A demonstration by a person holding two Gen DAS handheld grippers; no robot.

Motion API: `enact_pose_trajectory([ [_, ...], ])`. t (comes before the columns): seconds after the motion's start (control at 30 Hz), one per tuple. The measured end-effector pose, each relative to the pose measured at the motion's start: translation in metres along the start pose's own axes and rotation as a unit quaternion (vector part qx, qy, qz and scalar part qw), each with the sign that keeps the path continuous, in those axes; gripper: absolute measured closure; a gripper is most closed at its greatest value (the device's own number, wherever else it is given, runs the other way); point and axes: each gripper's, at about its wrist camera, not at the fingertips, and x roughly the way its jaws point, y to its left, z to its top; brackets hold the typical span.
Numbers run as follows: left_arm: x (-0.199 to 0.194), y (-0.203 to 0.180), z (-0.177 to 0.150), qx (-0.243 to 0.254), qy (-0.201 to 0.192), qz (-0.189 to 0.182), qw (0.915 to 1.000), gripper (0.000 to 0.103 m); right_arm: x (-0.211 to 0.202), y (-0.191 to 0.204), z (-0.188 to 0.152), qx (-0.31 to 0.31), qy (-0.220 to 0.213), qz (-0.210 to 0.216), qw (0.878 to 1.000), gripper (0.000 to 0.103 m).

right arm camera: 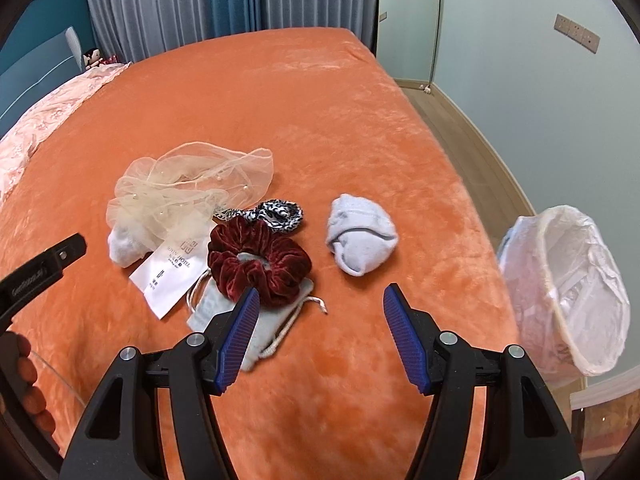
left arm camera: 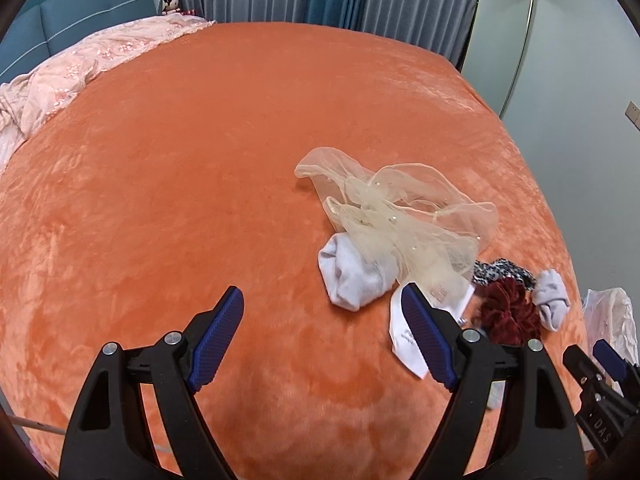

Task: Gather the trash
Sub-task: 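Grasp the white sock with the left tool while the right tool grasps the dark red scrunchie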

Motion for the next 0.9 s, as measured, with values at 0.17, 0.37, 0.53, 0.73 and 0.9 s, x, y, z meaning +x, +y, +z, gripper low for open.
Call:
enact_pose_trajectory([
  [0.17, 0.042, -0.002, 0.011, 0.01, 0.024, -0.002, 0.9997, 0.035, 0.031, 0.008, 0.007, 0.007, 0.014, 0.001, 1.0, 0.041],
  [0.37, 0.07, -0.002, 0.015, -0.001, 0.044, -0.039, 0.9983, 0.053, 0.062, 0.014, 0.012, 0.026, 0.029, 0.01, 0.999, 0.041],
  [0.53, 0.069, -0.008, 0.014, -0.002, 0.041, -0.082, 0.9958, 0.084, 0.077, 0.017, 0.012, 0.035, 0.041, 0.033, 0.998, 0.063],
  [0.73, 0.049, -0.009, 0.008, 0.005, 0.026, -0.076, 0.9968, 0.092, 0.06, 0.021, 0.012, 0.022, 0.021, 0.046, 0.998, 0.086],
  [0.9, 0.014, -0.01, 0.005, 0.002, 0.006, -0.073, 0.9973, 0.092, 0.028, 0.014, 0.017, 0.031, -0.008, 0.062, 0.998, 0.086],
])
